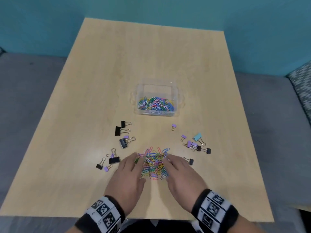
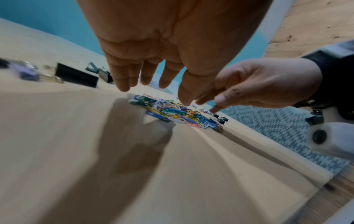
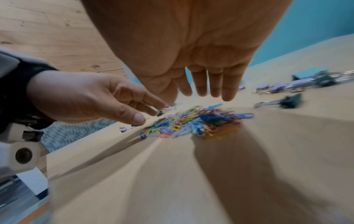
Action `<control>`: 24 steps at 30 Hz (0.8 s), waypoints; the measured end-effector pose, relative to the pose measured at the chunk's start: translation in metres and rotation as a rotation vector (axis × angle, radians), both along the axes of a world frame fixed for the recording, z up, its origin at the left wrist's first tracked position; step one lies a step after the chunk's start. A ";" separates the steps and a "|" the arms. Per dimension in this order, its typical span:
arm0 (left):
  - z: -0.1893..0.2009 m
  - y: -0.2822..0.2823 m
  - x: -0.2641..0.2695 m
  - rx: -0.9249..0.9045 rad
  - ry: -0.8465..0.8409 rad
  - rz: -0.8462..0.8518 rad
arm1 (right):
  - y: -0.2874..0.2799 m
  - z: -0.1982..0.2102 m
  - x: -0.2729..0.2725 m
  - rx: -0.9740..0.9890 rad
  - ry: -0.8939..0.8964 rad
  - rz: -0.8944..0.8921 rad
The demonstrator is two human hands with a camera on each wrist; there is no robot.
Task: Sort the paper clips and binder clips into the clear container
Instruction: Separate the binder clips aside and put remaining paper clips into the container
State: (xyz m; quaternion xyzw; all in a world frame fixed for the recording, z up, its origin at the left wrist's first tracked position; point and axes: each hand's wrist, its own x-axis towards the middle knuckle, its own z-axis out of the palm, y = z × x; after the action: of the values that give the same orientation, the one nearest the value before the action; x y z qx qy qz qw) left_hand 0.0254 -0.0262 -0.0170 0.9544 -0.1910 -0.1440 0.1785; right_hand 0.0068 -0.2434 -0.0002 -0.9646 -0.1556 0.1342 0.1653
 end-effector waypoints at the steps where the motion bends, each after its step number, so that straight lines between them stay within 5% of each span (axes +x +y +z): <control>1: 0.001 0.005 -0.003 0.004 0.011 0.027 | -0.006 0.002 -0.009 -0.005 0.006 -0.053; 11: -0.007 -0.027 0.021 0.066 0.057 0.023 | 0.023 -0.004 0.019 -0.142 0.128 -0.133; 24: -0.009 -0.039 0.038 0.084 -0.047 -0.067 | 0.029 0.005 0.051 -0.214 0.133 0.043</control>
State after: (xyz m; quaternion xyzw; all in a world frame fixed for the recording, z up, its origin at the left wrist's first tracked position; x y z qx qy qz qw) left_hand 0.0637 -0.0656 -0.0257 0.9572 -0.2208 -0.1355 0.1289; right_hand 0.0576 -0.2143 0.0050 -0.9622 -0.1495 0.2172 0.0685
